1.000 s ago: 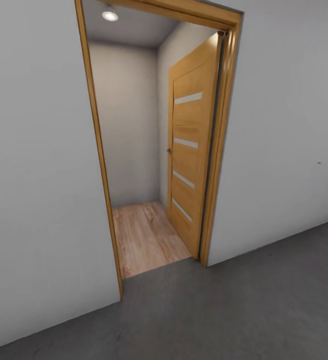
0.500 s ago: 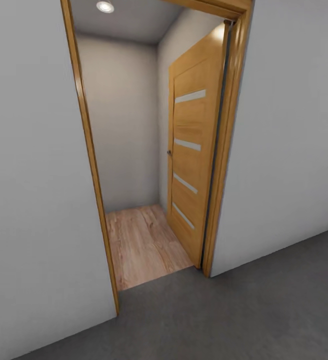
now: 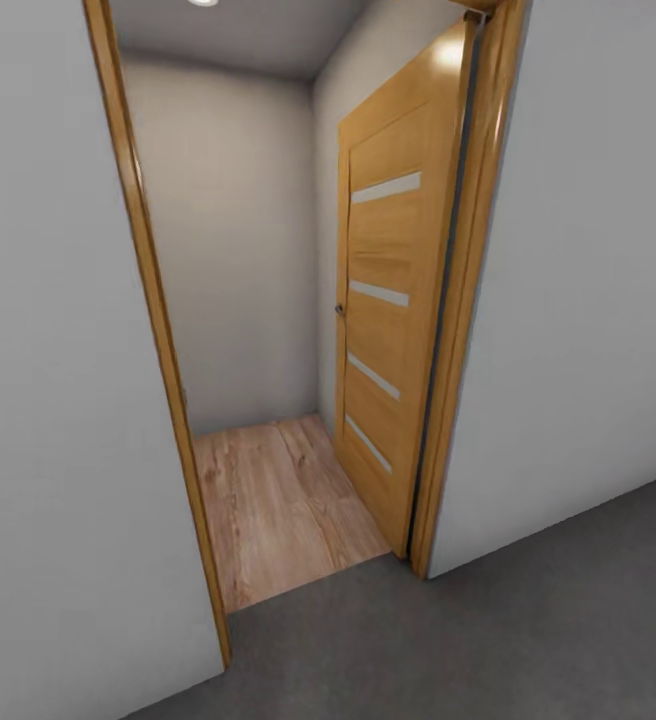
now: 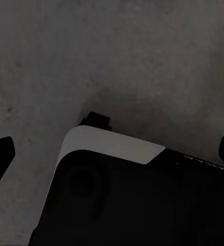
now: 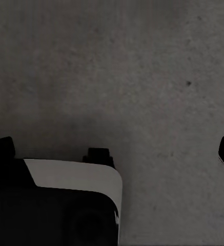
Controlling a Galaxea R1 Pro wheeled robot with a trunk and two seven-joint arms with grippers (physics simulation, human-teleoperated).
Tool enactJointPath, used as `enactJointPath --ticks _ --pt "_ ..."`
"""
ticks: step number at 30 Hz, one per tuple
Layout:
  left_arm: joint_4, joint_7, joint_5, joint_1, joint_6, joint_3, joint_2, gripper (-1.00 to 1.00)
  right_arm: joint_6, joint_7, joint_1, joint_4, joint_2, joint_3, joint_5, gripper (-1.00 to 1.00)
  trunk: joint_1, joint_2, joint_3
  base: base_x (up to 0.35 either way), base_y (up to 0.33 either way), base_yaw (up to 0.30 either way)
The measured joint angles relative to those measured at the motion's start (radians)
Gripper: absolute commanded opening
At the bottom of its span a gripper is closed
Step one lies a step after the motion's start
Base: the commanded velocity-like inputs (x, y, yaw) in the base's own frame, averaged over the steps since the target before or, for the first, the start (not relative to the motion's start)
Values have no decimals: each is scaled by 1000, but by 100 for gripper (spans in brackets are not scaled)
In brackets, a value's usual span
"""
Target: Move the two storage containers from the living room to the garage. In the garage, place one container on the floor and stack the other container on top of it (either order is fine).
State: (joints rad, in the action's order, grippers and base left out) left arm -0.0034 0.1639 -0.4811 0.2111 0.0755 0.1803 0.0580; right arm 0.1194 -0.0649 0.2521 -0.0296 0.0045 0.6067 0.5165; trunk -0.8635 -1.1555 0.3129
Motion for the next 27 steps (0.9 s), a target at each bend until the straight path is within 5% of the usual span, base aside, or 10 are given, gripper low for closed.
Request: enactJointPath --ticks 11,27 --pt "0 0 0 0 0 0 0 100 1 0 0 0 0 0 -1 100 0 0 0 319 -58 0" --pt "0 -1 0 0 1 0 0 100 1 1 0 0 1 0 -3 100 0 0 0 289 -216 0"
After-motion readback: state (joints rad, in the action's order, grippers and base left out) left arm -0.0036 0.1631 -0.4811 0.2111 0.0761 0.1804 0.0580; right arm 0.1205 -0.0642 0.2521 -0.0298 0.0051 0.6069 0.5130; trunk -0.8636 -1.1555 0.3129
